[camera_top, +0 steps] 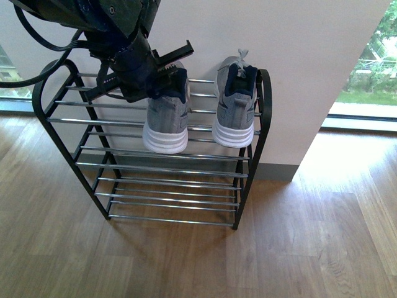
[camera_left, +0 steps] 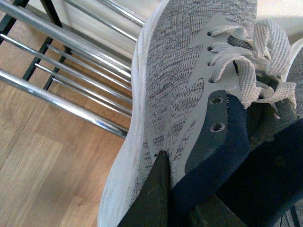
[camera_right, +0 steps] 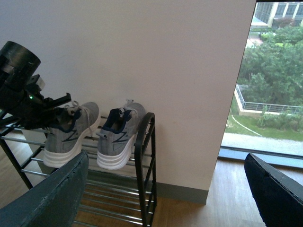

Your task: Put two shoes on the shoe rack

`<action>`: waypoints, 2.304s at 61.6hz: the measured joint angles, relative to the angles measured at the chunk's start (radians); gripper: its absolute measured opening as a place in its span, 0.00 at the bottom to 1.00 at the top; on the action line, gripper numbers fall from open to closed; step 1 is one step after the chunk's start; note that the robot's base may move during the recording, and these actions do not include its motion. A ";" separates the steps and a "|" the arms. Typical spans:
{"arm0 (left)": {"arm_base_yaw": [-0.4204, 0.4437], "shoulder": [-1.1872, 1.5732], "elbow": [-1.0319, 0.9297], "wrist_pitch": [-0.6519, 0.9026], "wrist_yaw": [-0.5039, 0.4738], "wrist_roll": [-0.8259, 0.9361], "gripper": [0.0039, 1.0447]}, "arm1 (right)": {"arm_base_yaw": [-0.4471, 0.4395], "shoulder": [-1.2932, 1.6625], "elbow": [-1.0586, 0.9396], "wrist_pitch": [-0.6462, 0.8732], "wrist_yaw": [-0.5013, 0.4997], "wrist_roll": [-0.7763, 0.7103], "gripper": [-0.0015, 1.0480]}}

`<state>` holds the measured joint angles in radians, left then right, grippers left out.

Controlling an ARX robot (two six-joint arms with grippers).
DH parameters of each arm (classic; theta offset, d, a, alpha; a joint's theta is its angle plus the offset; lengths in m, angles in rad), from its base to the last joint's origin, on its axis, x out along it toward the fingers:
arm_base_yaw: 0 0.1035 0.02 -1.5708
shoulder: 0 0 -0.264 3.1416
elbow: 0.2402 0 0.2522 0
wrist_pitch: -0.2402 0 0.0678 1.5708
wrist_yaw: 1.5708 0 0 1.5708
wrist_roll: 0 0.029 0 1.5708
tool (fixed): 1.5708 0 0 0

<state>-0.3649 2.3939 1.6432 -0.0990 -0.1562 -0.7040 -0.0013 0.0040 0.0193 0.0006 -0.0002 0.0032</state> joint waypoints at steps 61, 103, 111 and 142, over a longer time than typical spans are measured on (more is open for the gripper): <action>0.003 -0.080 -0.073 0.052 -0.036 0.188 0.66 | 0.000 0.000 0.000 0.000 0.000 0.000 0.91; 0.087 -0.959 -0.872 0.240 -0.214 0.251 0.91 | 0.000 0.000 0.000 0.000 0.000 0.000 0.91; 0.100 -1.123 -0.984 0.211 -0.238 0.233 0.91 | 0.000 0.000 0.000 0.000 0.000 0.000 0.91; 0.185 -1.353 -1.396 0.821 -0.011 0.551 0.61 | 0.000 0.000 0.000 0.000 0.000 0.000 0.91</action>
<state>-0.1795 1.0409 0.2474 0.7219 -0.1673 -0.1528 -0.0013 0.0040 0.0193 0.0006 0.0002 0.0032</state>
